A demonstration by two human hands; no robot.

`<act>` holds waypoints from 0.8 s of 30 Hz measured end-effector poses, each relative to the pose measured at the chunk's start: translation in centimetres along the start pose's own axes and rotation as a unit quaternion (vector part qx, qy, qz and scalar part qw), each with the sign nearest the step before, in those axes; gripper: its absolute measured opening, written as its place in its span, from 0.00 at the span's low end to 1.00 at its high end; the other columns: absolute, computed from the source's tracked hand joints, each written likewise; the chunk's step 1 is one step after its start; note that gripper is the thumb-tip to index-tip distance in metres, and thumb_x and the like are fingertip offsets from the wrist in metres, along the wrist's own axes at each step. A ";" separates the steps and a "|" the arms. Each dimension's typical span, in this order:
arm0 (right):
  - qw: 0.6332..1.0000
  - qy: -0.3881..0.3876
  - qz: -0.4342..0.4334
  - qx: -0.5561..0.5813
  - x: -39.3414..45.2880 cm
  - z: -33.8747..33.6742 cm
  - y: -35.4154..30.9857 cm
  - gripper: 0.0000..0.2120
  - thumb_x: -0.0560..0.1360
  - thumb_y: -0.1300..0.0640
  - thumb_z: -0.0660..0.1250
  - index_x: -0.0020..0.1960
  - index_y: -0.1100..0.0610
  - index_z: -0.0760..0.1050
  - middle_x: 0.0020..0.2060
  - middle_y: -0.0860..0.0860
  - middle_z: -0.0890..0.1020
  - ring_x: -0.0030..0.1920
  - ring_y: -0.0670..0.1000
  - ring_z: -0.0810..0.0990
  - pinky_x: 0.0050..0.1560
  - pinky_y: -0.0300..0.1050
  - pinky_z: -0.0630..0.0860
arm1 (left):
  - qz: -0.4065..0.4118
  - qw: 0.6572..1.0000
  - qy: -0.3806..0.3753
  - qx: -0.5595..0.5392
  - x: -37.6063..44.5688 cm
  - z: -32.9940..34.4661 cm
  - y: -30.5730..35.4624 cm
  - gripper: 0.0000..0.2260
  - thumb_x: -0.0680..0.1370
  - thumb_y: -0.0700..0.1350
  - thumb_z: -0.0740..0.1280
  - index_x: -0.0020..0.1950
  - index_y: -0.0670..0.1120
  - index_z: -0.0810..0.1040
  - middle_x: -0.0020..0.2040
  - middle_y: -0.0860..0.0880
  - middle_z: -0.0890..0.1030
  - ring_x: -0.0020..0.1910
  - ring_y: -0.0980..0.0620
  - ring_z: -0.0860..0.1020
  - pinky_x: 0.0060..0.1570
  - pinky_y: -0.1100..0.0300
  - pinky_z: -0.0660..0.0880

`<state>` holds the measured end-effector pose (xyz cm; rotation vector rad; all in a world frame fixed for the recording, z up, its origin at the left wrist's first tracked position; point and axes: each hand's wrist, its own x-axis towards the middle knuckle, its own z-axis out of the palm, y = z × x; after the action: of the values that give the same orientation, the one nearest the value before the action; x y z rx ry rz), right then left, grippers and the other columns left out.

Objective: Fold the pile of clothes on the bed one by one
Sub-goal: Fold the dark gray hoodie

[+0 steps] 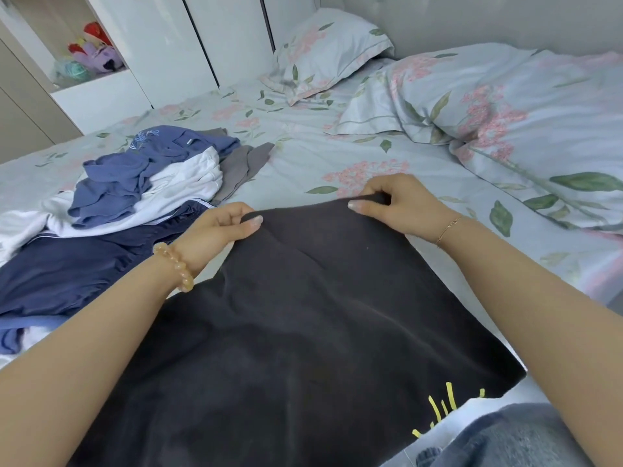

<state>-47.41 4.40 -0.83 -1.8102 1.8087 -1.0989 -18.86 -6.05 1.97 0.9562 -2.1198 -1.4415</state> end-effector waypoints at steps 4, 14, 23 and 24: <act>0.992 -0.119 0.044 -0.025 0.2 -0.6 -1.4 0.16 0.79 0.51 0.64 0.37 0.56 0.64 0.34 0.48 0.68 0.36 0.47 0.65 0.36 0.41 0.61 | 0.020 0.993 -0.049 0.108 -0.7 -0.4 0.7 0.10 0.71 0.55 0.70 0.40 0.48 0.79 0.35 0.53 0.77 0.39 0.55 0.74 0.47 0.59 0.69; 0.978 -0.161 0.049 -0.126 -1.1 -0.6 -0.4 0.14 0.79 0.48 0.64 0.37 0.52 0.69 0.35 0.46 0.74 0.38 0.47 0.70 0.37 0.39 0.65 | 0.165 0.847 0.001 0.506 -3.3 0.4 -1.2 0.18 0.74 0.67 0.50 0.50 0.62 0.74 0.44 0.61 0.77 0.46 0.60 0.73 0.54 0.59 0.56; 0.992 0.018 0.063 -0.106 0.6 1.2 2.4 0.20 0.75 0.45 0.68 0.38 0.62 0.75 0.35 0.54 0.78 0.38 0.54 0.74 0.39 0.48 0.69 | 0.093 0.773 0.156 0.608 1.5 -0.4 -1.9 0.16 0.81 0.58 0.54 0.50 0.56 0.79 0.44 0.51 0.75 0.54 0.54 0.69 0.57 0.54 0.53; 0.993 0.023 0.090 -0.079 1.0 1.5 2.9 0.20 0.75 0.46 0.69 0.39 0.63 0.76 0.35 0.55 0.78 0.38 0.54 0.75 0.40 0.47 0.70 | 0.059 0.772 0.141 0.617 2.5 -0.5 -2.4 0.15 0.82 0.57 0.54 0.51 0.56 0.79 0.46 0.50 0.75 0.56 0.53 0.69 0.59 0.53 0.52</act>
<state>-48.43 2.72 -3.61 -1.6772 2.0931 -0.9602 -19.48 -8.75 -0.17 1.2457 -2.6771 0.3873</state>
